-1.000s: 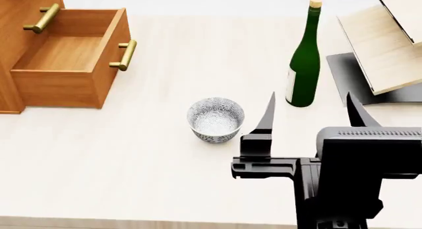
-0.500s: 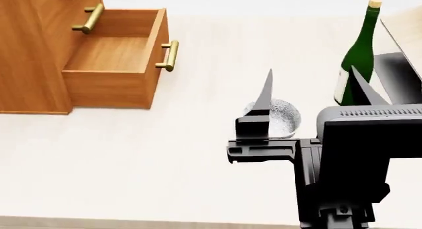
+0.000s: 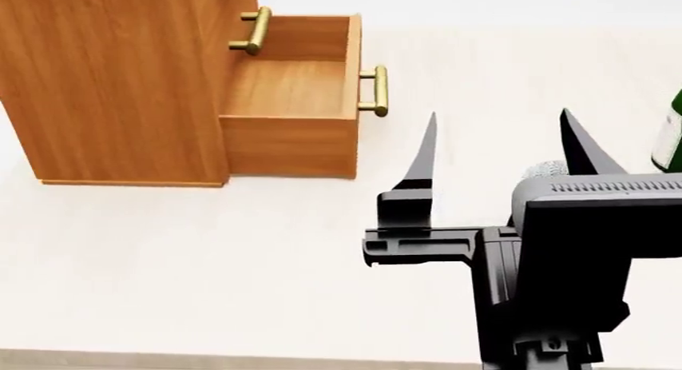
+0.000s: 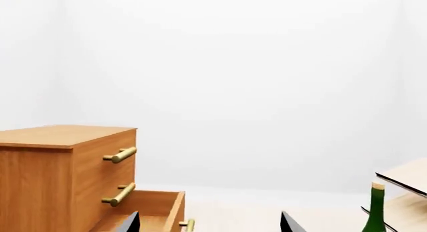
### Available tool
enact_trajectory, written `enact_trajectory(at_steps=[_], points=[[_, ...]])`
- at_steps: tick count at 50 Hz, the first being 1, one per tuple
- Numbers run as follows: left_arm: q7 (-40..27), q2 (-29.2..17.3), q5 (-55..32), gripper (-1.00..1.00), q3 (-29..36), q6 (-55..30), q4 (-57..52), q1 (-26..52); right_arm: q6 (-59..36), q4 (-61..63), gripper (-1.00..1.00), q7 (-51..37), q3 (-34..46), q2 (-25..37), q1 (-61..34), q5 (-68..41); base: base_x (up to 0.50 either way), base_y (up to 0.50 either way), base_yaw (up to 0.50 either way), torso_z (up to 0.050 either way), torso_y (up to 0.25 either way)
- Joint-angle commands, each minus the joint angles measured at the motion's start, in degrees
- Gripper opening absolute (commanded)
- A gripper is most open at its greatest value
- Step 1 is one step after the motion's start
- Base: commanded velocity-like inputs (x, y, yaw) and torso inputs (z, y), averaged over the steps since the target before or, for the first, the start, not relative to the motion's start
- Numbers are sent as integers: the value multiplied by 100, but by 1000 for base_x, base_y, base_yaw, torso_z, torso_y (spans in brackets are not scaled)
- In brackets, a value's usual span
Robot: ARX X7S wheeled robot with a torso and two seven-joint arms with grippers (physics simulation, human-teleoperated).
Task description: Put the bowl in the bottom drawer of the cabinet and close it.
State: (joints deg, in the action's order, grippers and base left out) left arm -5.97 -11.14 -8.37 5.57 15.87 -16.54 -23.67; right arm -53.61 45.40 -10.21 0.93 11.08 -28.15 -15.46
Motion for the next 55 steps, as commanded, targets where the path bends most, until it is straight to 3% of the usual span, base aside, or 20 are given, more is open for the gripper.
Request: enact_trajectory(at_steps=[1,29,33,55], points=[[-67,-35,22,100,40,-12,-30,-15,-1,7,100,-37,-63,-1,25,-79,0,500,0,0,0],[-166,-136,-28,100,116,-23,-61,-11,96,-61,100,-128,20,53,104,-144,0,500,0,0,0],[-179,-147,-31,100,127,-16,-48,-2,-4,-187,100,-270,-106,-37,89,-151,0,3,0,0,0],[-261,-205,-44,100,185,11,-59,-22,395,-406,100,-126,-86,30,291,-274,495,0,0,0,0]])
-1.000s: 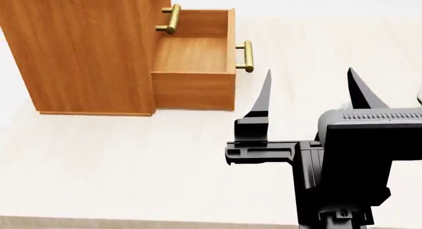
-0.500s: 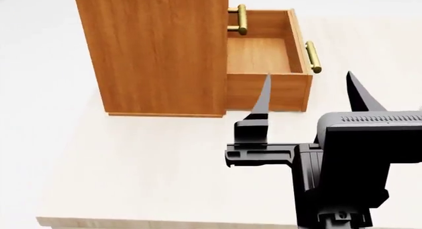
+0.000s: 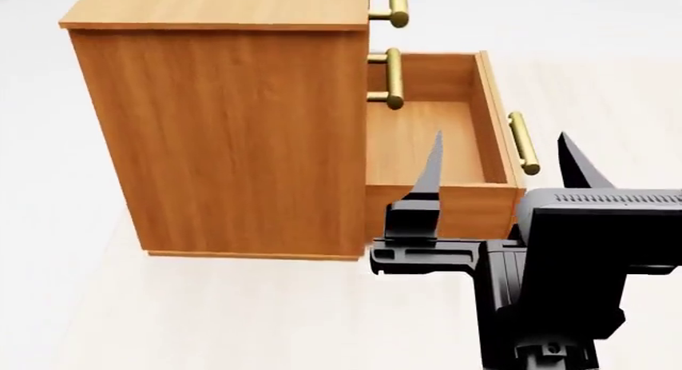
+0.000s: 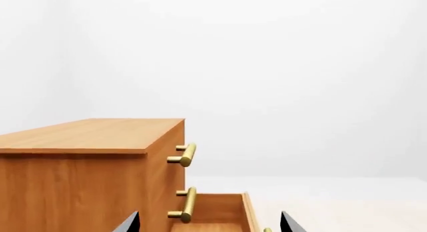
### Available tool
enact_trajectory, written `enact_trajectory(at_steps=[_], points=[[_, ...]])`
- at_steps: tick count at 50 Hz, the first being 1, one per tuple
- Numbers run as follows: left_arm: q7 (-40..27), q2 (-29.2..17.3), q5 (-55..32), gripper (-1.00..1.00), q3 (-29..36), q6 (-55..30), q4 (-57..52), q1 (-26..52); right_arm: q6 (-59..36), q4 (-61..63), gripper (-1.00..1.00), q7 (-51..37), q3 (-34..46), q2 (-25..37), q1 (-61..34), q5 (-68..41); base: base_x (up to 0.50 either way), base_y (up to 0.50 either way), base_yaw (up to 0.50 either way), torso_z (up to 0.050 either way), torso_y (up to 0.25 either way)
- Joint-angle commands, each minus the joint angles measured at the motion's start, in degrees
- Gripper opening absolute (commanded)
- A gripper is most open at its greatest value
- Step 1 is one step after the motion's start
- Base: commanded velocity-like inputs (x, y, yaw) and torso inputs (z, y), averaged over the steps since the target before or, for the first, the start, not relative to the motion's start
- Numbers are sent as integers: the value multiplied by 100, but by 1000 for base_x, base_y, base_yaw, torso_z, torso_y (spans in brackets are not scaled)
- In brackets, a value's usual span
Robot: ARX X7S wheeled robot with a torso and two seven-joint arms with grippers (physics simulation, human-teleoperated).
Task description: Put the bowl in the bottom drawer of the cabinet and close it.
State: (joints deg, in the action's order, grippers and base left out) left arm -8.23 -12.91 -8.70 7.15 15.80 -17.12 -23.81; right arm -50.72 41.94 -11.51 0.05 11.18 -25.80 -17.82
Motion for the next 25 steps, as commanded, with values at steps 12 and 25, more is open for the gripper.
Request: enact_trajectory(at_steps=[12,25], points=[[-88,-73,-31,100,51,-44,-78,-11,153,-87,100,-16,4,63,74,-73,500,0,0,0,0],[-128,-106,-49,100,82,-39,-79,-6,172,-104,100,-50,49,93,82,-105,500,0,0,0,1]])
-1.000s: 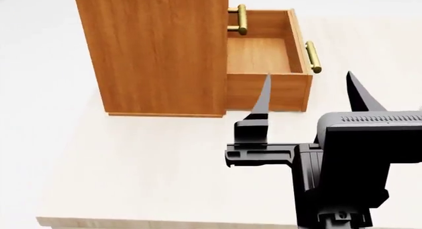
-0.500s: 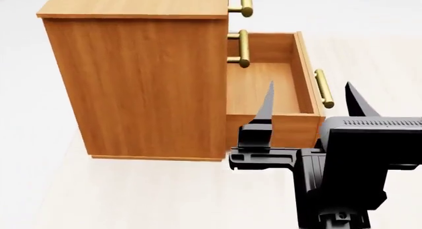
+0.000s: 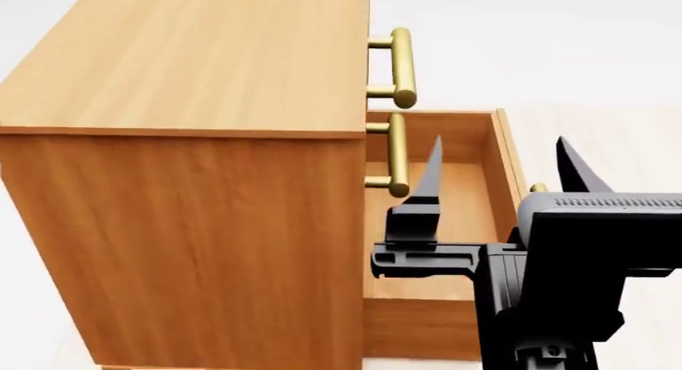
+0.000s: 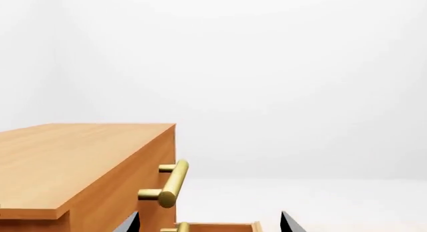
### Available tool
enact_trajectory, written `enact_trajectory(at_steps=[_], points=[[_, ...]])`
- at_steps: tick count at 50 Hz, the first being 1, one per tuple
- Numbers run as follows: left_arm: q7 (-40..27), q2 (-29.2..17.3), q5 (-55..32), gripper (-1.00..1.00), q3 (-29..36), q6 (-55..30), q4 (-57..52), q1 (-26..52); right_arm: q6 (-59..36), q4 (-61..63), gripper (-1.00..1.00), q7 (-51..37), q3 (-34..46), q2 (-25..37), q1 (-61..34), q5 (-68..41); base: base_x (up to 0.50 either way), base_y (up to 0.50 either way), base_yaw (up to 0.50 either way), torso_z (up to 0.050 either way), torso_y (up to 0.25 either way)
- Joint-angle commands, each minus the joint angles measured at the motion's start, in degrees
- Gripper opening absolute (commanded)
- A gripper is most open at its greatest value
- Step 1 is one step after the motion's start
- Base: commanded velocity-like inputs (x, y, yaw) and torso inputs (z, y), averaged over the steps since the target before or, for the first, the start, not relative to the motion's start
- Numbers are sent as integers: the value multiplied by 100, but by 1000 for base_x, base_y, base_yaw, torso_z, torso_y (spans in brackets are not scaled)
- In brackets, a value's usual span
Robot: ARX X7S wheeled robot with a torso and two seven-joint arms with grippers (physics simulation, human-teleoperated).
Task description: Put the bowl in the bottom drawer of the cabinet and close it.
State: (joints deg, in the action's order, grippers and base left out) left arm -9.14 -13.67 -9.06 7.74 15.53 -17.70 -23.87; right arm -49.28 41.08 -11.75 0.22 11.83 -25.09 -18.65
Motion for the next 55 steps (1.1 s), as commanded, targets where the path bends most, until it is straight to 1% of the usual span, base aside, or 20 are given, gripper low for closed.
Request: enact_trajectory(at_steps=[1,17,19,25,32,49,52,55], points=[[-41,-33,-10,100,26,-10,-21,0,29,-18,100,-28,36,31,11,-24,500,0,0,0,0],[-86,-74,-28,100,64,-2,-18,6,206,-121,100,-22,40,114,132,-25,500,0,0,0,0],[-94,-78,-28,100,68,-1,-18,7,71,-152,100,-104,87,147,98,36,312,0,0,0,0],[-109,-94,-35,100,82,5,-16,10,157,-193,100,-82,-85,204,119,-17,0,0,0,0,0],[-128,-110,-46,100,97,9,-14,12,252,-429,100,-66,-47,304,112,66,0,0,0,0,0],[-127,-115,-93,100,138,153,214,113,-190,-1959,100,54,293,461,-581,174,0,0,0,0,0],[-134,-121,-96,100,144,159,225,118,-399,-2245,100,45,196,412,-744,88,0,0,0,0,0],[-136,-125,-97,100,151,180,255,128,-337,-2534,100,82,155,395,-824,73,0,0,0,0,0]])
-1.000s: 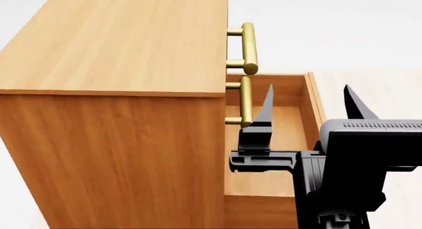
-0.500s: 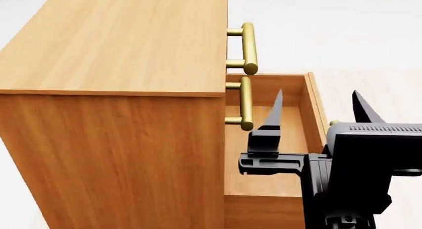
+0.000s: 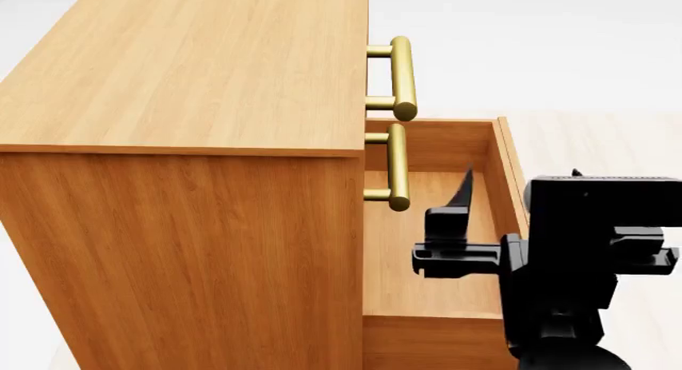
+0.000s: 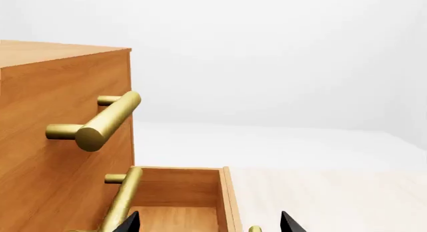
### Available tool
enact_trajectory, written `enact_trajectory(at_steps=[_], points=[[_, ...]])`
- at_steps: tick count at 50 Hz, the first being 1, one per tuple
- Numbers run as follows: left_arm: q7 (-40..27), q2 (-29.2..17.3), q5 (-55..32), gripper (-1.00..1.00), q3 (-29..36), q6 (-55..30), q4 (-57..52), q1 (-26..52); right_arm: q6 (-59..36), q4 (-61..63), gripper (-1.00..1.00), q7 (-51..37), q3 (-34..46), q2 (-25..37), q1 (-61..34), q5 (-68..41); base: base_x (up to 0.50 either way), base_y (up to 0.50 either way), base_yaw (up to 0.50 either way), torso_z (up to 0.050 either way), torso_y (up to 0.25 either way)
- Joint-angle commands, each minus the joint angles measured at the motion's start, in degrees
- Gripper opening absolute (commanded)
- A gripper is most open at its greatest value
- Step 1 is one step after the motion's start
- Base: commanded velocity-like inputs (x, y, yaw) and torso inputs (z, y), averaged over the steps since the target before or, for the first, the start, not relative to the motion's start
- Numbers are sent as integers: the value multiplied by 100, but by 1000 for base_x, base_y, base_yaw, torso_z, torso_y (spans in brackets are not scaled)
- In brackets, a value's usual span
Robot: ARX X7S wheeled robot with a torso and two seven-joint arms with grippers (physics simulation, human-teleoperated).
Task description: Put the bowl in the bottom drawer of the cabinet and close it.
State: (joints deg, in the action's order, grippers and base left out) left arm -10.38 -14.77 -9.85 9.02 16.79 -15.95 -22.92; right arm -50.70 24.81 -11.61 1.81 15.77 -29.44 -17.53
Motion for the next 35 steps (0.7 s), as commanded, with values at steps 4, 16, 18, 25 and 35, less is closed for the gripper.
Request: enact_trajectory(at_steps=[4,16,18,25,35], points=[[-30,-24,-12,100,31,54,63,17,-128,-1316,100,111,108,14,-516,32,0,0,0,0,0],[-95,-68,-18,100,67,34,-1,-14,-137,-2612,100,256,305,-39,-1054,96,0,0,0,0,0],[-104,-77,-27,100,72,24,-19,-18,-187,-2724,100,281,303,-52,-1110,67,0,0,0,0,0],[-145,-104,-31,100,93,-13,-88,-37,-51,-3373,100,314,420,-75,-1337,167,0,0,0,0,0],[-185,-139,-39,100,119,-29,-110,-34,-53,-3810,100,344,406,-75,-1447,150,0,0,0,0,0]])
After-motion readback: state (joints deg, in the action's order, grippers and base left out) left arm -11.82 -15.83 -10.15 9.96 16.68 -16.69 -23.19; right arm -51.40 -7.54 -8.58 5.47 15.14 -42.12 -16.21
